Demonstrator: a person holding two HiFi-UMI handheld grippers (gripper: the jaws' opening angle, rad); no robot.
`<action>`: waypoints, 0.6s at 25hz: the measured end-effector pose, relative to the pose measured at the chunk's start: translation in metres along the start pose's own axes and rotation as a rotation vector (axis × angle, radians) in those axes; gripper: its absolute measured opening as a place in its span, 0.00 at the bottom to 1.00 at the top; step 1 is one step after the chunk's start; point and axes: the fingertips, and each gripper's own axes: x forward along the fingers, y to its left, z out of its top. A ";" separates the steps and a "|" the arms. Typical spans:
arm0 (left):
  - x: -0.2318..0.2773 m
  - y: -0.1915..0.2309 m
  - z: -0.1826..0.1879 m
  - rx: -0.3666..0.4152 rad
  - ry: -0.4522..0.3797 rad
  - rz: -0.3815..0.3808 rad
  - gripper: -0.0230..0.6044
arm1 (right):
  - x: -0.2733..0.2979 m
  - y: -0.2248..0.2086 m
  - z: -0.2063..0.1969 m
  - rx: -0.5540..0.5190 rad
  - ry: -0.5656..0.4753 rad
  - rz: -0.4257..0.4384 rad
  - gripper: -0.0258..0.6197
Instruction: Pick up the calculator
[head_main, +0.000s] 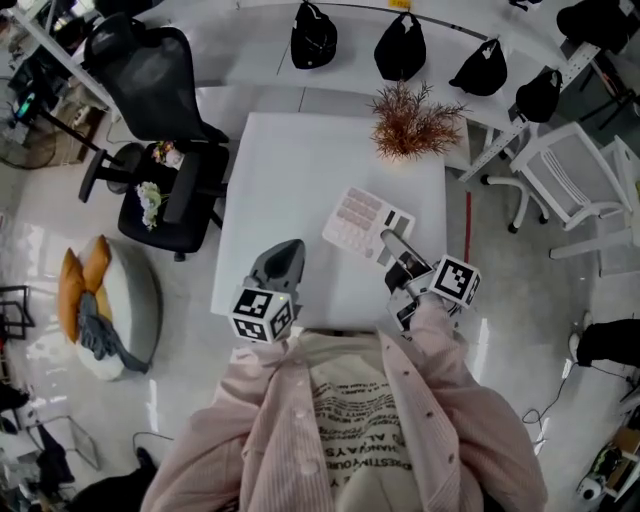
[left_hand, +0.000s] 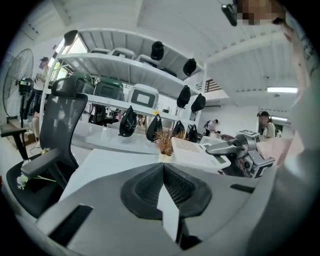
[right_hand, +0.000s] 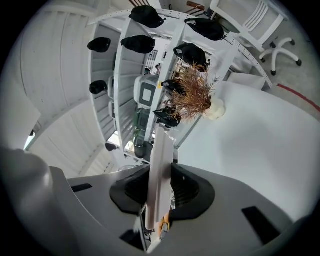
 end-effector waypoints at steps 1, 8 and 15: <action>-0.001 0.000 0.004 0.003 -0.010 0.001 0.04 | -0.001 0.002 0.002 0.002 -0.005 -0.002 0.17; -0.010 0.005 0.031 0.013 -0.084 0.027 0.04 | -0.006 0.016 0.011 0.050 -0.055 0.019 0.17; -0.020 0.011 0.055 0.024 -0.149 0.050 0.04 | -0.009 0.035 0.022 0.083 -0.099 0.049 0.17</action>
